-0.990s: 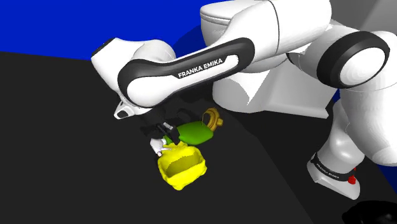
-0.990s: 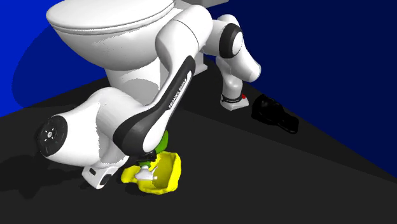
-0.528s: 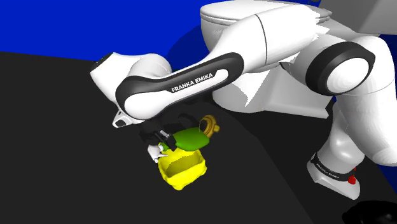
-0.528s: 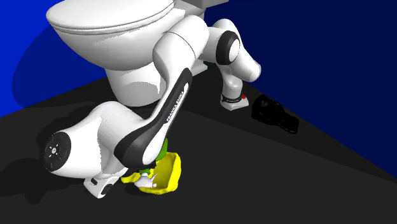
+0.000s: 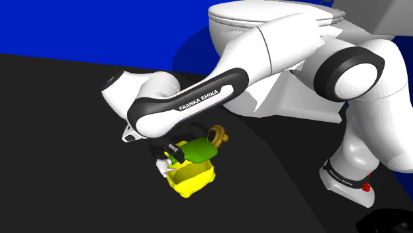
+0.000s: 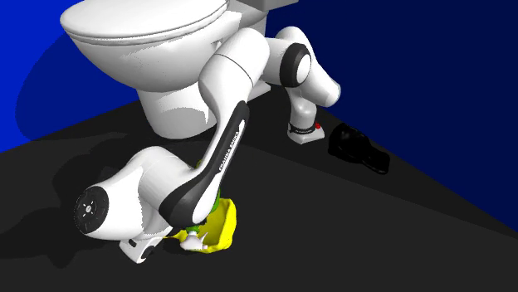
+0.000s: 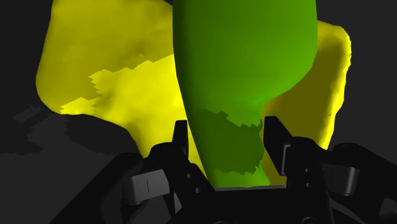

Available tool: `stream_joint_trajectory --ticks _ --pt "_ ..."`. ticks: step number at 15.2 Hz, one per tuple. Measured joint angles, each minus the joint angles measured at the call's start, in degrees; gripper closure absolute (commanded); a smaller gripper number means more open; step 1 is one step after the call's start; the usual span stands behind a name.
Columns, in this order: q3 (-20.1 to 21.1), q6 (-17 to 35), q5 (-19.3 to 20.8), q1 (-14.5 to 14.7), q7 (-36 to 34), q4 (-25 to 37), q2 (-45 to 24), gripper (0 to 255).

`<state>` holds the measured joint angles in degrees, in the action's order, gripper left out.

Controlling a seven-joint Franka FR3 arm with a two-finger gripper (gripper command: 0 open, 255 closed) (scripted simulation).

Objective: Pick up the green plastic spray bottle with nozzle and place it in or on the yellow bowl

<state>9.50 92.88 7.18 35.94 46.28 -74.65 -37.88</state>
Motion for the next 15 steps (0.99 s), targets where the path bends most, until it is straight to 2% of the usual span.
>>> stream_joint_trajectory --ticks 5,6,12,15 --pt "0.0 0.3 0.0 0.0 0.0 -0.2 0.0 255" --pt "0.0 0.3 0.0 0.0 0.0 -0.2 0.0 0" --pt "0.0 0.3 0.0 0.0 0.0 -0.2 0.0 0" --pt "0.0 -4.0 0.0 0.4 0.3 5.2 -1.0 0"
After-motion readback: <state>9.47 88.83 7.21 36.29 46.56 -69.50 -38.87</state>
